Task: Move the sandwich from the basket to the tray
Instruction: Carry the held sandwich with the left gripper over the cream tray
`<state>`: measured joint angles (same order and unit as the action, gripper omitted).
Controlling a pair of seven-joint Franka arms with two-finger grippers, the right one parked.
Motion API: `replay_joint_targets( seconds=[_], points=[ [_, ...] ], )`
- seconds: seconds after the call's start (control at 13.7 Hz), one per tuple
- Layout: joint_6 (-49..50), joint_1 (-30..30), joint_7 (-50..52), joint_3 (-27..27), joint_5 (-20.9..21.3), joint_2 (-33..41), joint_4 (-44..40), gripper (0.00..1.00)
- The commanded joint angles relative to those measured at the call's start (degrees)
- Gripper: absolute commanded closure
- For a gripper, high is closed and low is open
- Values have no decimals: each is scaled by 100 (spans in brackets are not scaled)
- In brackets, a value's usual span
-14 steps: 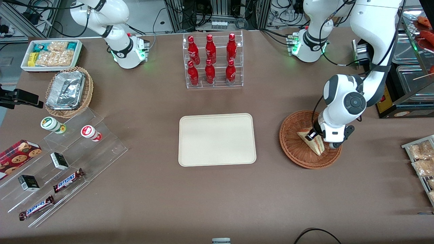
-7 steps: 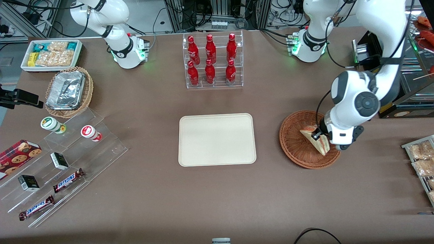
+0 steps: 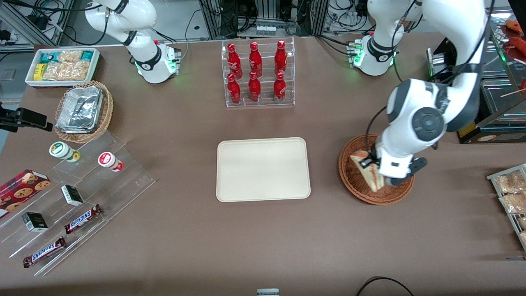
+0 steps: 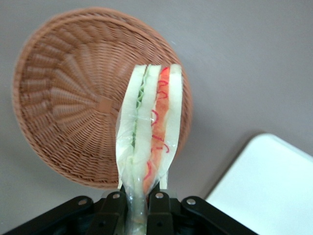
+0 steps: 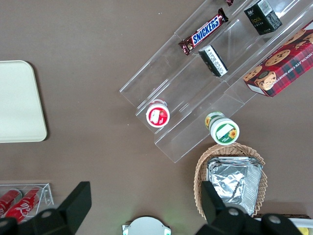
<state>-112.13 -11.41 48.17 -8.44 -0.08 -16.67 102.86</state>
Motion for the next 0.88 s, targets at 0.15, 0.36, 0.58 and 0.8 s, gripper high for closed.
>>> replay_joint_targets(
  seconds=[0.15,0.36,0.58,0.8],
  points=[
    [297,-923,-133,35,61,-985,-1135,100],
    [271,-1372,-45,44,26,-1399,-1540,100],
    [253,-1855,278,44,-9,-1864,-2109,100],
    [235,-2260,622,44,-9,-2436,-2725,100]
  ],
)
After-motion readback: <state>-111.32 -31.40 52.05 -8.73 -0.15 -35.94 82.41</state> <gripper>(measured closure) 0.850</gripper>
